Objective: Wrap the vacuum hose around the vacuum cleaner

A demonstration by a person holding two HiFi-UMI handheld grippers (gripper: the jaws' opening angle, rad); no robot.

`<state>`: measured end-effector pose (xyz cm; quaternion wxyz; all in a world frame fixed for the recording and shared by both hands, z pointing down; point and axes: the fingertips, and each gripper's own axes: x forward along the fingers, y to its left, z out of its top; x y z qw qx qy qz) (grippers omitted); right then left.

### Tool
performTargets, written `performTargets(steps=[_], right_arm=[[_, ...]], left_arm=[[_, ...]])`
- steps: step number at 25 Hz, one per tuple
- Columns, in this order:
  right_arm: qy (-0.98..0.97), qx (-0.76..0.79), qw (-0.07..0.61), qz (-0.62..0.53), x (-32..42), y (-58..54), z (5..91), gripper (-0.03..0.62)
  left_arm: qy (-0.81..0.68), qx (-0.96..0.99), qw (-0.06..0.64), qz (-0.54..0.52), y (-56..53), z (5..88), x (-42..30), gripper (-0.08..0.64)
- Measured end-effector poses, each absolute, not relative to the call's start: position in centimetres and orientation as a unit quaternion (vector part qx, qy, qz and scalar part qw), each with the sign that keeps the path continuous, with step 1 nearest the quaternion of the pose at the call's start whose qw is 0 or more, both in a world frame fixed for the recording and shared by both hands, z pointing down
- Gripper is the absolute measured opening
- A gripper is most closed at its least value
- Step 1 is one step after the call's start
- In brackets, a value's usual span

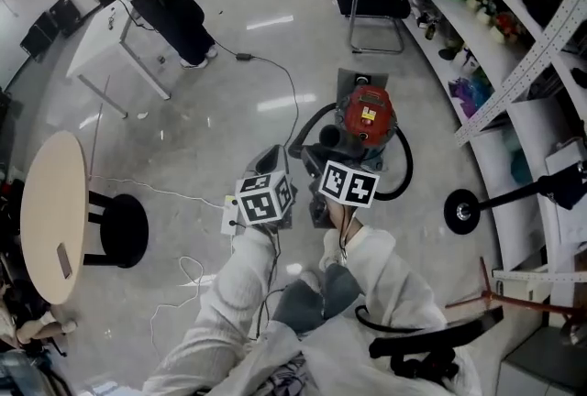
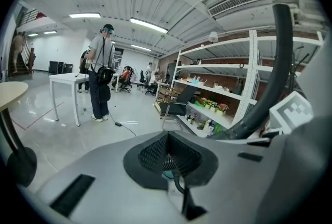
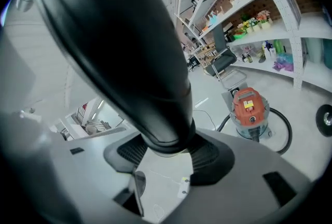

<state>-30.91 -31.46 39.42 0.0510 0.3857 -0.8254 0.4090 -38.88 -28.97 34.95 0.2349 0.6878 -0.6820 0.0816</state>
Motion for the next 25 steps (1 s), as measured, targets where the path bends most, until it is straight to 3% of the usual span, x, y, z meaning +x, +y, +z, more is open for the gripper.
performTargets(steps=[7, 18, 25], right_arm=[[-0.809, 0.399, 0.042, 0.43, -22.1, -25.6, 43.6, 0.252], [-0.781, 0.421, 0.044, 0.46, -2.9, -20.5, 53.7, 0.252], [-0.754, 0.443, 0.021, 0.484, 3.3, -18.4, 62.0, 0.252]], left_arm=[[-0.675, 0.692, 0.238, 0.098, -25.0, 37.5, -32.4, 0.002], [-0.629, 0.714, 0.286, 0.116, -19.3, 49.2, -12.6, 0.003], [-0.597, 0.738, 0.283, 0.136, -18.5, 57.2, -7.9, 0.003]])
